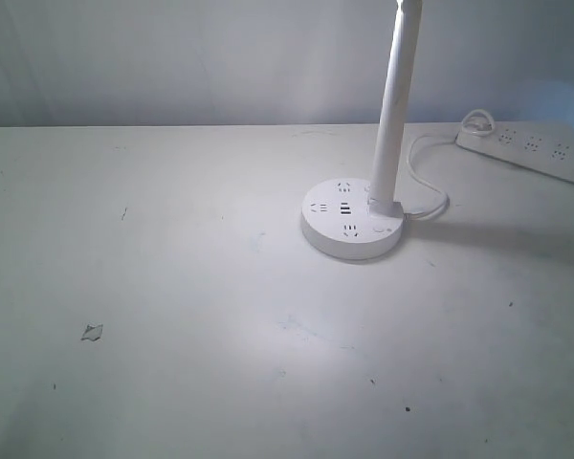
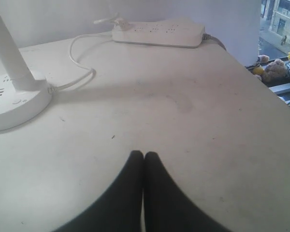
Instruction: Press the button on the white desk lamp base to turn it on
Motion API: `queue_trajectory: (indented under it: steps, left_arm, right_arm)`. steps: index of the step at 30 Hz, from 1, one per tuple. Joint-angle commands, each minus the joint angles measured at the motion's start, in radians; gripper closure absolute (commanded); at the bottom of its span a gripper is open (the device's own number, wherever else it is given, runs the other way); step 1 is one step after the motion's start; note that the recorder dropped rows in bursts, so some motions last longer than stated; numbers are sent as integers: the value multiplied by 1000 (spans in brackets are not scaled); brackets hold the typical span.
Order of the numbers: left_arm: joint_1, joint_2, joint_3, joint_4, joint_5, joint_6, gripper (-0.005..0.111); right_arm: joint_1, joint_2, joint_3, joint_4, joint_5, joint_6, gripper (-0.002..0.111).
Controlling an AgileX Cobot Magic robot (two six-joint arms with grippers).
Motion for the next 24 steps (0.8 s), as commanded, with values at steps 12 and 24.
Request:
queue_trajectory:
  steps: [12, 24]
  left_arm:
    - [0, -3, 2, -7, 1, 0, 107]
    - [0, -3, 2, -7, 1, 0, 107]
  right_arm:
    - [-8, -7, 5, -10, -11, 4, 108]
    - [-8, -7, 5, -13, -35, -260, 108]
